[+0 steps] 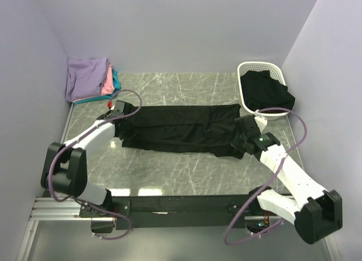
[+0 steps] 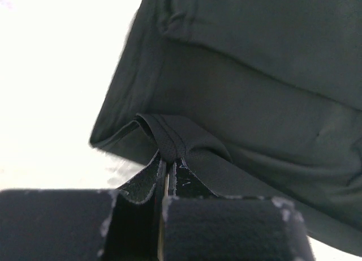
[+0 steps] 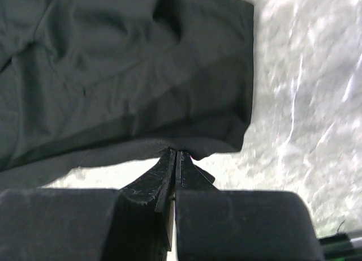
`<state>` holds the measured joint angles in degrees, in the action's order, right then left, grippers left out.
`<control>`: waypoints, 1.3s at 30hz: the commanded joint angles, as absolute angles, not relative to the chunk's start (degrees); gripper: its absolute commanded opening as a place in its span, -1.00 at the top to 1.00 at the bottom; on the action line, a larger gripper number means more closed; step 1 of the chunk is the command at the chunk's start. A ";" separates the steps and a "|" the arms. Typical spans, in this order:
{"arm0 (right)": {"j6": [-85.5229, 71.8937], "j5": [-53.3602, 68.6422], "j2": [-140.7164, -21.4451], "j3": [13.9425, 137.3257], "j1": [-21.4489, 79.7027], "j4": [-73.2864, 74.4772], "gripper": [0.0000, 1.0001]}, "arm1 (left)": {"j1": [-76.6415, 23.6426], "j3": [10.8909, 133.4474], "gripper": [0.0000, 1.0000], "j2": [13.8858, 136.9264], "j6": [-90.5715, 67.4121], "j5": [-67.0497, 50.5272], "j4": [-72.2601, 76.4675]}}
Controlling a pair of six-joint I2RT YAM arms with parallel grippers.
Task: Fold and stack the t-shirts
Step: Fold the tshirt
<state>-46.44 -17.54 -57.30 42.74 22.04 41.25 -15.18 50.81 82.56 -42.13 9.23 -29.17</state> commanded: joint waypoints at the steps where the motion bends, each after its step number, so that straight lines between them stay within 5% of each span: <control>1: -40.79 -18.81 -60.90 47.02 19.34 35.69 1.00 | -14.94 55.89 0.98 86.74 -38.85 7.65 -25.49; 14: -33.93 -15.47 -77.49 56.68 12.92 29.71 1.00 | -13.45 62.58 0.98 95.18 -36.21 7.73 -25.49; 17: -33.31 -13.98 -82.42 58.18 12.22 28.30 1.00 | -13.01 63.19 0.90 96.85 -35.95 7.30 -25.49; 20: -32.35 -13.88 -87.70 60.98 11.78 27.77 0.78 | -12.66 63.11 0.69 98.17 -35.68 7.29 -25.05; 21: -32.08 -14.23 -88.93 61.69 11.69 27.43 0.68 | -12.48 63.28 0.57 98.43 -35.25 7.21 -24.87; 22: -31.56 -13.98 -90.86 63.09 11.60 26.64 0.53 | -12.48 63.37 -0.31 98.79 -35.07 7.29 -24.79; 23: -29.99 -13.80 -91.40 63.54 11.60 25.67 0.44 | -12.48 63.46 -0.98 99.14 -35.07 7.64 -24.96; 24: -29.36 -13.71 -92.02 64.33 11.51 24.79 0.37 | -12.39 63.81 -0.99 99.23 -35.07 9.13 -25.05; 25: -29.01 -15.28 -92.80 66.25 11.51 24.96 -0.04 | -12.39 63.72 -0.99 99.05 -34.81 9.23 -24.79; 27: -27.87 -16.17 -92.99 67.23 11.51 24.18 -0.32 | -12.39 63.89 -0.99 98.35 -34.72 10.19 -24.52; 32: -26.72 -18.11 -90.45 68.29 11.43 25.57 -0.39 | -12.39 63.64 -0.99 94.23 -34.98 11.34 -23.65; 39: -29.09 -4.16 -84.82 59.60 11.42 25.58 -0.41 | -12.39 62.58 -0.99 90.18 -34.98 10.64 -23.82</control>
<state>-28.03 -12.36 -90.02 64.38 11.70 26.09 -12.56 61.78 94.08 -35.57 10.46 -25.39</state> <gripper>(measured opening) 0.704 0.995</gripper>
